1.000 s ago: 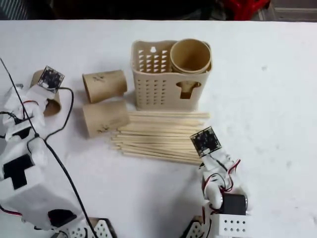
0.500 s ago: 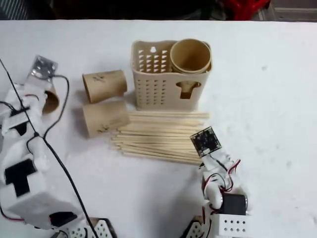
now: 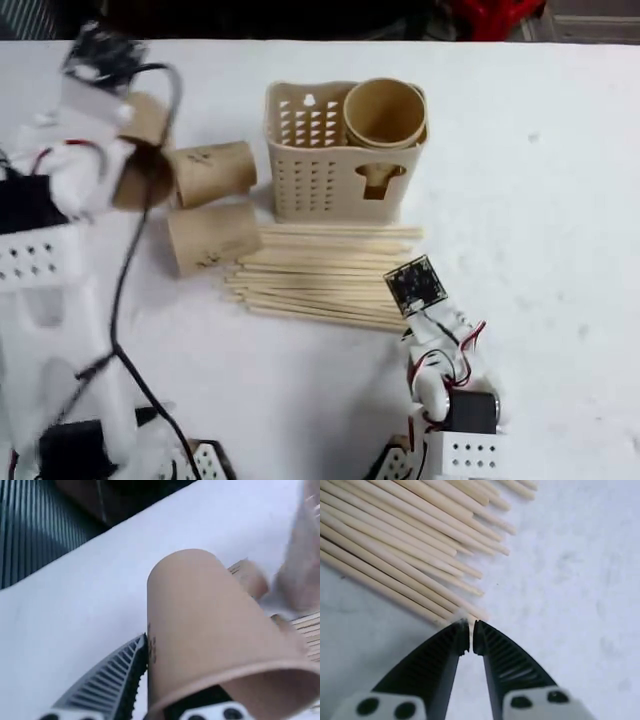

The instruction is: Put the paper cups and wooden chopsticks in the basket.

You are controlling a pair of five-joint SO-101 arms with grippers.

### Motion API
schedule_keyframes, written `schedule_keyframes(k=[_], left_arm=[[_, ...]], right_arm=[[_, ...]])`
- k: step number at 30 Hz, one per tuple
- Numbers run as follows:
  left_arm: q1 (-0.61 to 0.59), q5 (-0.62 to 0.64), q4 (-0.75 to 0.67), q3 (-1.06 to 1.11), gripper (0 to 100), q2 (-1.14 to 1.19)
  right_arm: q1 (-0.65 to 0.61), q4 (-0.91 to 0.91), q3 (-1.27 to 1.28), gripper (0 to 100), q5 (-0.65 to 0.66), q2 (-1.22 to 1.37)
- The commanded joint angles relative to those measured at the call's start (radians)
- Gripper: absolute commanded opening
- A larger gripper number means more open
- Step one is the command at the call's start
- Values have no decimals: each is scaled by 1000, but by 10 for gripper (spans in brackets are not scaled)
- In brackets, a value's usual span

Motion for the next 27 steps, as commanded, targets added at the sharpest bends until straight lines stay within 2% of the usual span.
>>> schedule_keyframes(k=[1,7,10,14,20,27], left_arm=[[266,135,153,-334,20,-13],[599,219,186,-543,23,160],[691,226,184,-614,35,269],[697,288,173,-730,105,466],[668,295,206,-973,92,687],[668,295,269,-1185,86,783]], right_arm=[[1,-19,8,31,12,-7],[-1,-19,9,33,12,-7],[-1,-19,11,33,12,-7],[-1,-19,11,33,12,-7],[-1,-19,11,33,12,-7],[-2,-19,11,34,12,-7]])
